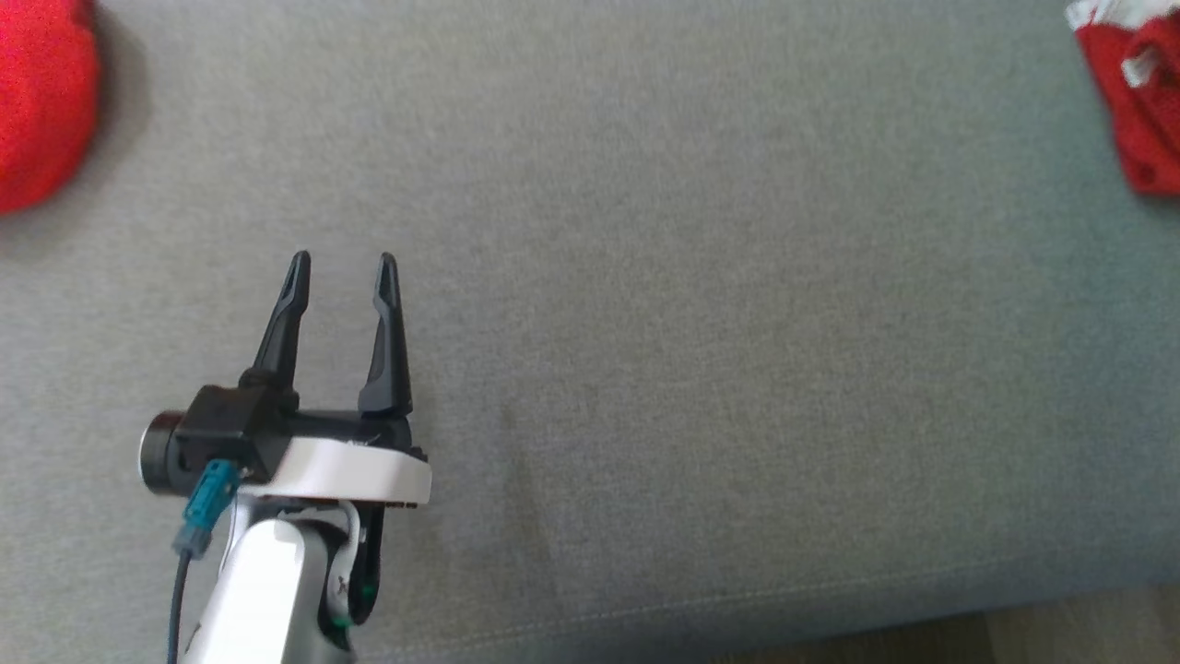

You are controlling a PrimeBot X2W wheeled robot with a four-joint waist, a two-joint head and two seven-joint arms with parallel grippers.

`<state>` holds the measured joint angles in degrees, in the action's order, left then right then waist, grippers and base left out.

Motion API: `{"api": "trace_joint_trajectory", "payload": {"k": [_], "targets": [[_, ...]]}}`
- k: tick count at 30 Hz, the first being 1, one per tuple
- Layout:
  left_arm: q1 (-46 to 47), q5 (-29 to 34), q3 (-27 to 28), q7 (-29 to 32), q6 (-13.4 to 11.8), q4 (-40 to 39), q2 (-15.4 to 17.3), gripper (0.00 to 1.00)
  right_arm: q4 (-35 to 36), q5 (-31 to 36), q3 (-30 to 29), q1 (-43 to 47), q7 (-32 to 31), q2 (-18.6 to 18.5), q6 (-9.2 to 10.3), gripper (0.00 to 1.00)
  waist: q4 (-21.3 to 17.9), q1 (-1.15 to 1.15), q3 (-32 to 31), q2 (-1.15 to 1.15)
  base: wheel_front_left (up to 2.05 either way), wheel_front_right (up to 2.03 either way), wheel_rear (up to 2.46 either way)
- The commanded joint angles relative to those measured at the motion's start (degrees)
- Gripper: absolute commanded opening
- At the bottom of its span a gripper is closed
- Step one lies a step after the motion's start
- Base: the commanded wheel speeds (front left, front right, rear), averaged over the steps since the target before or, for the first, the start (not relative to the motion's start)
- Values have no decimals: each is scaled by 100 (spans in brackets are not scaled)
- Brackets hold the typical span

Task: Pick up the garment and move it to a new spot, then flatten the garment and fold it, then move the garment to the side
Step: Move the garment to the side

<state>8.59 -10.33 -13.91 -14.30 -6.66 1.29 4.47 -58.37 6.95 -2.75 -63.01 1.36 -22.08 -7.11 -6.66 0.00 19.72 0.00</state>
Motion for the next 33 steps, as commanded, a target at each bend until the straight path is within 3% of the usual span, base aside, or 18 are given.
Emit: {"api": "trace_joint_trajectory", "payload": {"k": [1,7,16,23,33], "targets": [[30,-29,206,-70,-36,-134,4,100,222,-52,30,87,131,132,-37,100,78,0,-266,0,0,0,0],[-169,-164,405,-70,-127,99,-44,100,483,-311,105,743,606,906,-37,100,196,0,-809,0,0,0,0],[-596,-224,547,-70,-214,374,-98,100,1261,-723,145,2276,959,1649,-37,100,423,0,-1516,0,0,0,0],[-976,-237,538,-70,-223,559,-122,100,2327,-873,89,3723,1024,1903,-37,100,513,0,-1876,0,0,0,0],[-1262,-238,597,-70,-209,794,-136,100,3946,-1657,872,5269,935,1918,-37,100,427,0,-2068,0,0,0,0]]}}
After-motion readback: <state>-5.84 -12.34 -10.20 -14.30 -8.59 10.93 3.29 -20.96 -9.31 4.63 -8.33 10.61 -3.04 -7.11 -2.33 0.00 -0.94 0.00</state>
